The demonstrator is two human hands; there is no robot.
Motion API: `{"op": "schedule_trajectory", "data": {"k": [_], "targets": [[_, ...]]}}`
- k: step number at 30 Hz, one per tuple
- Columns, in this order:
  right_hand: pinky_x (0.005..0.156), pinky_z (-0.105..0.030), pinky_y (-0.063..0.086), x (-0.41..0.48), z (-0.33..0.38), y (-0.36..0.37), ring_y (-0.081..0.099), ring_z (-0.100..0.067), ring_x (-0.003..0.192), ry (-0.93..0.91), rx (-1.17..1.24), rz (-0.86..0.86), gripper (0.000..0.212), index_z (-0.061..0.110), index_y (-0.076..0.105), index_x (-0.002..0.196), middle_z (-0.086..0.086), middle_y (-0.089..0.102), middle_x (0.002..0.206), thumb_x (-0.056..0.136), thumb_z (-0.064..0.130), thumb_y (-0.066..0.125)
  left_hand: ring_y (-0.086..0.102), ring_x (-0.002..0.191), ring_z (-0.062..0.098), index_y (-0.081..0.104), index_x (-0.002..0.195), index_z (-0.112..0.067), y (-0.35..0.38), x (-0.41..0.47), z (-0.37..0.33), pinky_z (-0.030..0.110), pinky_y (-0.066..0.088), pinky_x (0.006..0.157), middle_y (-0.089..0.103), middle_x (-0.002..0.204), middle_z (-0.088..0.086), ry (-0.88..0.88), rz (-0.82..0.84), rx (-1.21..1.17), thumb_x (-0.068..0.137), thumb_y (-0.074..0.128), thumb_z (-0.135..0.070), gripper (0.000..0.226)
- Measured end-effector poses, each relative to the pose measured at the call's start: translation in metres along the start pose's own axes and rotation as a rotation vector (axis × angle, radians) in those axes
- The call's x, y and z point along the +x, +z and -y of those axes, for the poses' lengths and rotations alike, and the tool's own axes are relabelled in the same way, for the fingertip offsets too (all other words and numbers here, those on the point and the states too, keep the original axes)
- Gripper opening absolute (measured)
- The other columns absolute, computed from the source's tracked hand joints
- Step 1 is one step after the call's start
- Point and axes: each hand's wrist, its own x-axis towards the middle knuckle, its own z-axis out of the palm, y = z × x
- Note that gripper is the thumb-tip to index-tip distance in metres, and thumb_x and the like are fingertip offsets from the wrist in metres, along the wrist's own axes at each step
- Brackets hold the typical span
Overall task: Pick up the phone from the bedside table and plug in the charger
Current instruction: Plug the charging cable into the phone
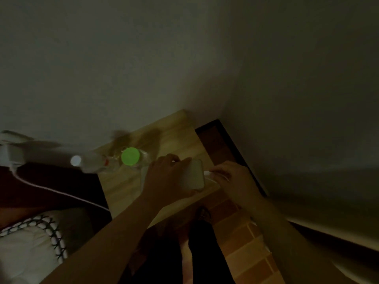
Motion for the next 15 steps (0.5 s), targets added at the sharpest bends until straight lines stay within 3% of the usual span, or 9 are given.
{"op": "schedule_trajectory", "data": {"k": [2, 6, 11, 15], "targets": [[0.071, -0.023, 0.050, 0.013, -0.026, 0.004, 0.058, -0.002, 0.081, 0.012, -0.017, 0.016, 0.014, 0.022, 0.068, 0.095, 0.006, 0.060, 0.090, 0.083, 0.029, 0.066, 0.055, 0.101, 0.026, 0.046, 0.130, -0.027, 0.018, 0.018, 0.002, 0.044, 0.046, 0.083, 0.055, 0.120, 0.009, -0.005, 0.012, -0.003, 0.053, 0.067, -0.069, 0.090], [0.070, -0.015, 0.045, 0.039, -0.062, 0.007, 0.056, 0.000, 0.083, 0.012, -0.018, 0.003, 0.015, 0.024, 0.066, 0.097, 0.006, 0.058, 0.094, 0.083, 0.027, 0.064, 0.055, 0.100, 0.025, 0.043, 0.130, -0.031, 0.046, 0.052, 0.006, 0.041, 0.046, 0.079, 0.055, 0.120, 0.005, -0.006, 0.000, 0.054, 0.052, 0.057, -0.078, 0.092], [0.074, -0.030, 0.051, 0.068, -0.094, 0.014, 0.057, -0.011, 0.087, 0.032, -0.020, -0.043, 0.015, 0.019, 0.066, 0.096, 0.000, 0.059, 0.098, 0.082, 0.023, 0.064, 0.054, 0.101, 0.025, 0.043, 0.128, -0.033, 0.081, 0.093, 0.014, 0.042, 0.045, 0.080, 0.054, 0.121, 0.003, -0.028, -0.019, 0.089, 0.049, 0.047, -0.086, 0.095], [0.077, -0.039, 0.051, 0.088, -0.120, 0.031, 0.056, -0.015, 0.090, 0.069, -0.031, -0.046, 0.016, 0.019, 0.064, 0.096, -0.001, 0.057, 0.104, 0.082, 0.027, 0.063, 0.053, 0.102, 0.026, 0.043, 0.128, -0.034, 0.112, 0.117, 0.027, 0.040, 0.042, 0.080, 0.054, 0.121, 0.003, -0.052, -0.006, 0.068, 0.047, 0.050, -0.082, 0.095]]}}
